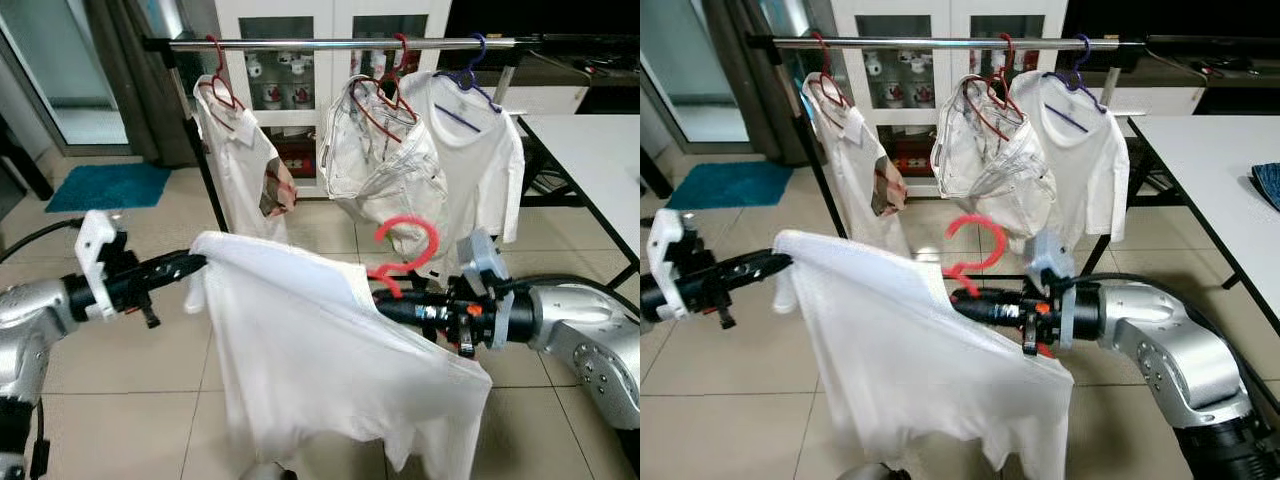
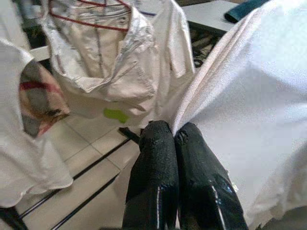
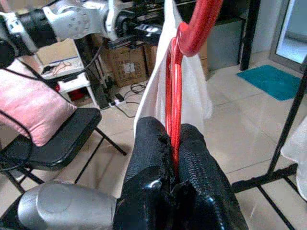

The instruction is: Hang hanger

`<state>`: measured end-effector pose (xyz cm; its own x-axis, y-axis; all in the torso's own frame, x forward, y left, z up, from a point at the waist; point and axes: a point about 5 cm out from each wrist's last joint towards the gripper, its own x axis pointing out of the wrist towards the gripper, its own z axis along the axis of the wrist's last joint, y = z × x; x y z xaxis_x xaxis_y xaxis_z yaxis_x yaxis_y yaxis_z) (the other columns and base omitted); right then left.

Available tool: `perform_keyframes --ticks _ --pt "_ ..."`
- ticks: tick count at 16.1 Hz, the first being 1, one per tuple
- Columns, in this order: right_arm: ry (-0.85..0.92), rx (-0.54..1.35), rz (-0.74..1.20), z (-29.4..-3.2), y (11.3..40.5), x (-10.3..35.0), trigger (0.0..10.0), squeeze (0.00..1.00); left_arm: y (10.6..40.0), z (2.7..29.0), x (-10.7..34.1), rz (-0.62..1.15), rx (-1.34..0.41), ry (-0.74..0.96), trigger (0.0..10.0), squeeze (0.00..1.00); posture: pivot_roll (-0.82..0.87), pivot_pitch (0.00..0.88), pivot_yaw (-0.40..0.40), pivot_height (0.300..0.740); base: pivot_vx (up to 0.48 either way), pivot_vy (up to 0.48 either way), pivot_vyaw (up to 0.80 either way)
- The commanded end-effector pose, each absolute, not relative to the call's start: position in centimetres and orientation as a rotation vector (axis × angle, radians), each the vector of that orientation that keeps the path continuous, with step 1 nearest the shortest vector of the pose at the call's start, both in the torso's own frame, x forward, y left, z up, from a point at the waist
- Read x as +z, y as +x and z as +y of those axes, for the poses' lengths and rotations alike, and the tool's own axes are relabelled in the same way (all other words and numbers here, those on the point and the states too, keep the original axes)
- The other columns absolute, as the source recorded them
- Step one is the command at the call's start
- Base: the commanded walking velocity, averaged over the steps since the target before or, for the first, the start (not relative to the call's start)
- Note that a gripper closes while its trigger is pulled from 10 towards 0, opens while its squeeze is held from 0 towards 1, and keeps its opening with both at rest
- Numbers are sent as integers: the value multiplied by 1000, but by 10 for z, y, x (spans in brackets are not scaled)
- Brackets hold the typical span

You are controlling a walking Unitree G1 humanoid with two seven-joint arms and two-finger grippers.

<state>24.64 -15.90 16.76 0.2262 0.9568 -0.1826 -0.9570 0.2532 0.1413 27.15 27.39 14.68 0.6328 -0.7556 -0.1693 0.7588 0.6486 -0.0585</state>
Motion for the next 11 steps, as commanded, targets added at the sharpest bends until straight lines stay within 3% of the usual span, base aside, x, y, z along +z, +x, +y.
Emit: perform_keyframes --ticks 1,11 --pt "-24 1308 193 -161 250 178 10000 0 269 279 152 130 -819 9 0 0 -67 0 55 740 0 0 0" --pt "-17 1195 185 -173 265 179 10000 0 265 332 149 -40 -243 40 0 0 -62 0 47 740 0 0 0"
